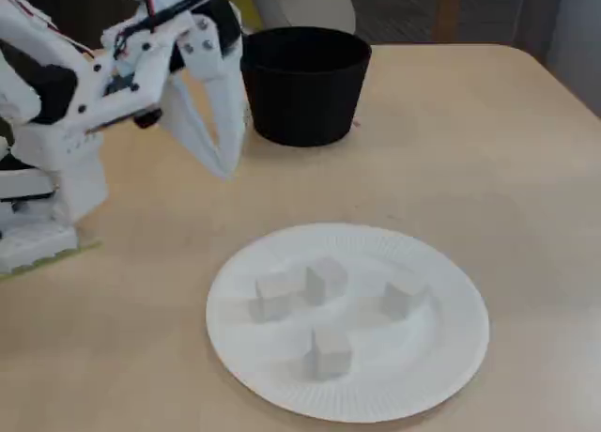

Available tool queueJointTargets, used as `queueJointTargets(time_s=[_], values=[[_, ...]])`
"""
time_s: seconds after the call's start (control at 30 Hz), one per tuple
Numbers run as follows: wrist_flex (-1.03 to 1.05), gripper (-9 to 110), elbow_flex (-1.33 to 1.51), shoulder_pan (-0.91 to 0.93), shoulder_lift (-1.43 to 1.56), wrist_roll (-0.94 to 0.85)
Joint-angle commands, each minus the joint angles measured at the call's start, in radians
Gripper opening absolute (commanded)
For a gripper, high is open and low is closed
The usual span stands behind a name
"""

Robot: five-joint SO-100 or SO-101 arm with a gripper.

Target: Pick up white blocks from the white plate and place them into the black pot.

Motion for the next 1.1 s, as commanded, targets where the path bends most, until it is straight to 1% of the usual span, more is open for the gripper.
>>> queueJointTargets(time_s=[0.0, 0.17, 0.37, 0.57, 0.7, 0.8, 0.9, 1.07], values=[[0.097, -2, -0.206, 0.064, -0.233, -0.092], [0.175, -2, -0.428, 0.087, -0.525, -0.25], [0.176, -2, -0.583, 0.106, -0.689, -0.4], [0.193, -2, -0.713, 0.1, -0.822, -0.453], [0.198, -2, -0.773, 0.092, -0.905, -0.445], [0.202, 15, -0.796, 0.087, -0.922, -0.462], [0.202, 21, -0.813, 0.086, -0.928, -0.457], [0.196, 27, -0.822, 0.081, -0.946, -0.46]])
